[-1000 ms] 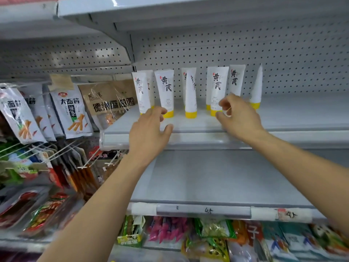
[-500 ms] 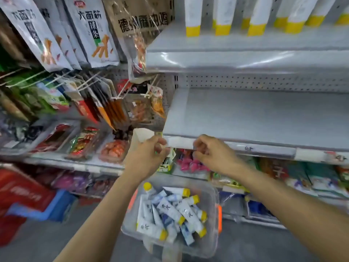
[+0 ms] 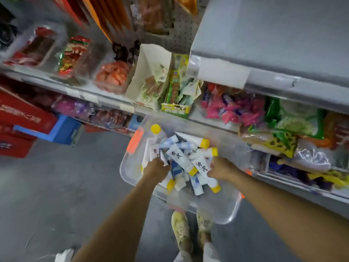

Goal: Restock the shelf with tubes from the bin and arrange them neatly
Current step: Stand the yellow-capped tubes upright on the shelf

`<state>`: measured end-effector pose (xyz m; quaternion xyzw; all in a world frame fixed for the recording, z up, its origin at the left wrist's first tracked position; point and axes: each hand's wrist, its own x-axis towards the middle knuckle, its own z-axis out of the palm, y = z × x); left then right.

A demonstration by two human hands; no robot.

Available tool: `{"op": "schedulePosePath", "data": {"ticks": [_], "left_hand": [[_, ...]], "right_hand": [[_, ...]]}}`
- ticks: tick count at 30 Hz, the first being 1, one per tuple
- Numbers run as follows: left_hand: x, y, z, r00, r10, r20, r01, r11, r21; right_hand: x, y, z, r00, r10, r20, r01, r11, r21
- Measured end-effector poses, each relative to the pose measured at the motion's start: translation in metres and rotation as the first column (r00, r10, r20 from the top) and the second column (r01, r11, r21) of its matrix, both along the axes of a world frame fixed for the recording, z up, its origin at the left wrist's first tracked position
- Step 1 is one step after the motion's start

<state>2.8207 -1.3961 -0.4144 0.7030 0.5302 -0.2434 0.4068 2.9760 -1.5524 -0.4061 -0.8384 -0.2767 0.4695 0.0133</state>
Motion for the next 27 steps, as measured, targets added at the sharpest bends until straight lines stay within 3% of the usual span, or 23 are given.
{"op": "schedulePosePath", "data": {"ticks": [3, 8, 15, 18, 23, 25, 27], "left_hand": [[-0.002, -0.005, -0.041, 0.977, -0.118, -0.177, 0.141, 0.983, 0.119], [0.007, -0.021, -0.061, 0.930, -0.256, -0.265, 0.327, 0.904, 0.275], [0.015, -0.042, -0.076, 0.825, -0.344, -0.448, 0.478, 0.849, 0.228], [0.017, -0.040, -0.077, 0.894, -0.205, -0.397, 0.324, 0.910, 0.260], [0.011, -0.020, -0.062, 0.958, 0.038, -0.284, 0.012, 0.985, 0.172], [0.012, -0.007, -0.050, 0.937, 0.252, -0.242, -0.238, 0.967, 0.088], [0.009, 0.003, -0.035, 0.855, 0.476, -0.206, -0.488, 0.873, -0.009]], "right_hand": [[-0.007, -0.006, -0.037, 0.996, 0.036, 0.087, -0.029, 0.996, -0.084], [-0.019, -0.005, -0.077, 0.970, 0.117, 0.214, -0.095, 0.989, -0.113], [-0.027, 0.001, -0.097, 0.893, 0.269, 0.361, -0.221, 0.961, -0.169], [-0.022, 0.004, -0.091, 0.905, 0.248, 0.345, -0.205, 0.966, -0.157], [-0.022, 0.003, -0.071, 0.959, 0.110, 0.261, -0.088, 0.991, -0.097], [-0.024, 0.000, -0.063, 0.976, 0.040, 0.214, -0.026, 0.997, -0.066], [-0.026, -0.001, -0.049, 0.986, -0.056, 0.158, 0.062, 0.998, -0.031]]}}
